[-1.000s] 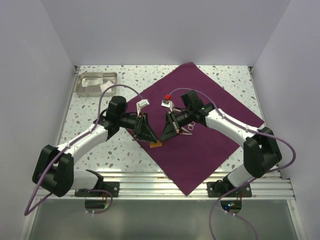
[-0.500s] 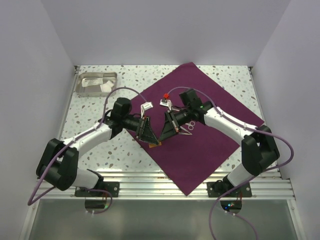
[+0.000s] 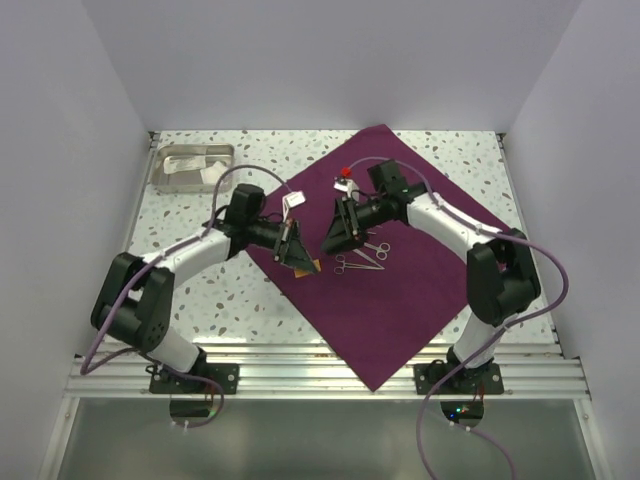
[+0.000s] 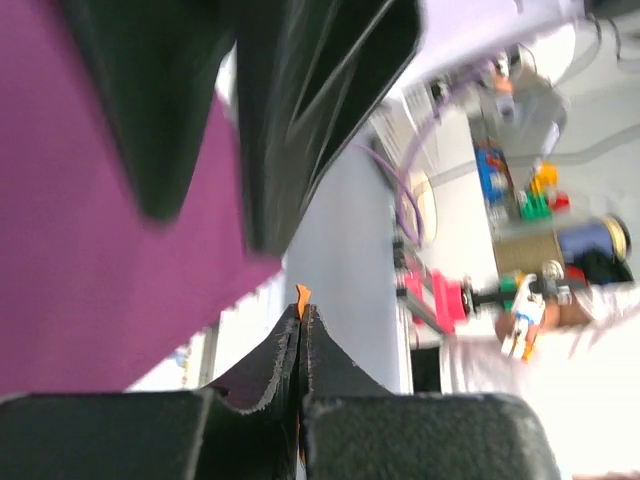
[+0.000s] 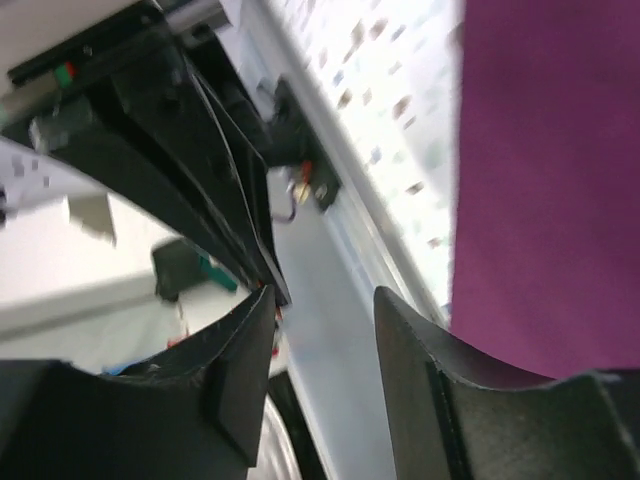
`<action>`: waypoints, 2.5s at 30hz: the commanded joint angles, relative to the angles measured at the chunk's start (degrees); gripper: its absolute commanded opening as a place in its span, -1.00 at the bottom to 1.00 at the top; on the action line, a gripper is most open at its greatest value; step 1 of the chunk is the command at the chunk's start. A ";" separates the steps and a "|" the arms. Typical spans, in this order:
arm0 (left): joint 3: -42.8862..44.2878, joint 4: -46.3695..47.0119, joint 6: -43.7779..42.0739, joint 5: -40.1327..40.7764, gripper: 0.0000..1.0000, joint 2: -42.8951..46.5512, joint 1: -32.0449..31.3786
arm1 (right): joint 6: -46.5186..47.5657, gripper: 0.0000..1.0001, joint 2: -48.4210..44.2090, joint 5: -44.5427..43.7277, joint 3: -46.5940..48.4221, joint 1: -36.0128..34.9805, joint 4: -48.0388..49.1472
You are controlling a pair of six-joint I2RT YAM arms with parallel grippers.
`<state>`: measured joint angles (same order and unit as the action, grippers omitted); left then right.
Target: Prepare the surgical pack
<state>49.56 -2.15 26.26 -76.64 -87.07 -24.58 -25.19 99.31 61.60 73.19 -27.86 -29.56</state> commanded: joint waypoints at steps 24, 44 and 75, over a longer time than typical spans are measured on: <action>71.90 -22.55 2.92 56.52 -0.89 -51.35 40.75 | -6.19 0.01 18.38 -18.80 15.76 11.86 -11.84; 69.54 -29.13 -0.86 68.64 0.05 -41.79 39.52 | 1.26 0.01 16.54 -28.27 18.31 11.86 -19.81; 10.47 -26.06 2.39 67.50 0.11 10.60 10.08 | -46.60 -0.22 15.81 -72.94 25.86 2.37 -21.93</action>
<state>60.90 -30.48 28.45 -9.93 -78.43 -14.39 -61.84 112.42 -5.89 94.65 -25.47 -49.56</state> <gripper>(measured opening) 0.554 0.395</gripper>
